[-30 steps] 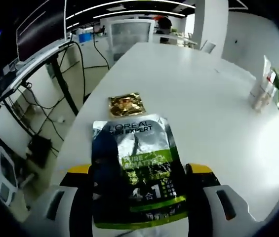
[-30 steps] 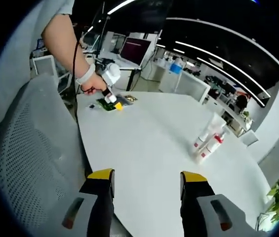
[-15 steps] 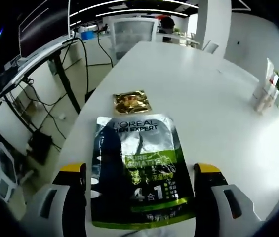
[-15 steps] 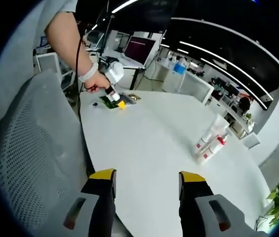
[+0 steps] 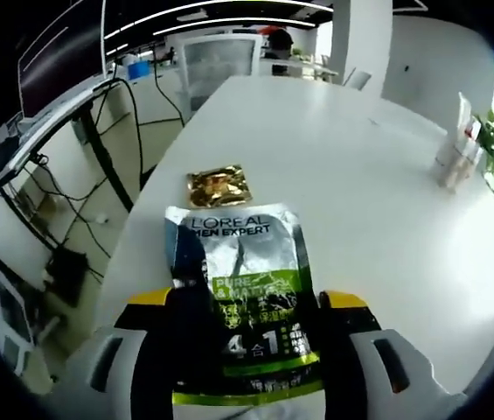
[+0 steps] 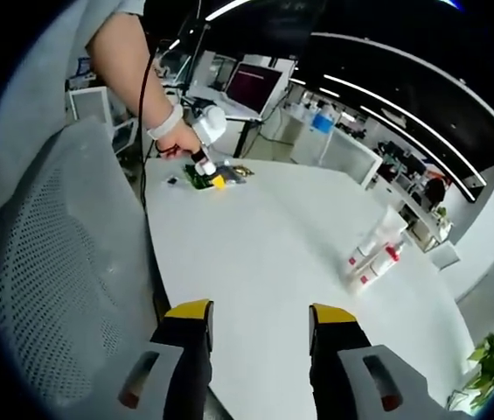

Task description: Arrange the skincare products in the storage area until every visible bottle or jar stands upright without overlapping.

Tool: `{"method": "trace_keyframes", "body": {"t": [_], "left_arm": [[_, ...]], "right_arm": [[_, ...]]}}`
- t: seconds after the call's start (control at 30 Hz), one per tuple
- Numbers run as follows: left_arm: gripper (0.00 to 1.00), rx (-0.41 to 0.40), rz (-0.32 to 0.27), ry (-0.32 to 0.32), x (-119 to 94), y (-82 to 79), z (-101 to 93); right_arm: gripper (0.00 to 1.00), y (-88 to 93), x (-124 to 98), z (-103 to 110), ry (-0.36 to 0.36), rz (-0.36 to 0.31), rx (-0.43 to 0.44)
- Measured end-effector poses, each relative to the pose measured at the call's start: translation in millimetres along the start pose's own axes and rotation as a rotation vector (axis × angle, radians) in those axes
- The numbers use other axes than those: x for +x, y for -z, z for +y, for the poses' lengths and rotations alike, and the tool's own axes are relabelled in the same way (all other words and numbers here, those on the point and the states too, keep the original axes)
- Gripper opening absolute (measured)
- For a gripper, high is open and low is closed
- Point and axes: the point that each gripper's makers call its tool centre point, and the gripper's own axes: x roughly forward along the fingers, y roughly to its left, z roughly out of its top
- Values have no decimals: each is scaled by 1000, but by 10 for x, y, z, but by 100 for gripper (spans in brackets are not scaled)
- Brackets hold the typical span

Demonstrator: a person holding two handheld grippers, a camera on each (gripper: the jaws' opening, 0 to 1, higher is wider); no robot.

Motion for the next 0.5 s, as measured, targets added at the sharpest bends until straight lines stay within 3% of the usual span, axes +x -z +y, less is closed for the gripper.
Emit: {"method": "trace_keyframes", "body": {"t": [0.2, 0.4, 0.5], "left_arm": [[31, 38, -21, 39, -17, -1, -66], [24, -3, -30, 58, -23, 3, -125], [21, -84, -39, 112, -53, -7, -224]], "right_arm": [[36, 6, -1, 26, -11, 4, -16], [33, 1, -4, 27, -12, 3, -22], [32, -3, -8, 29, -13, 2, -26]]}}
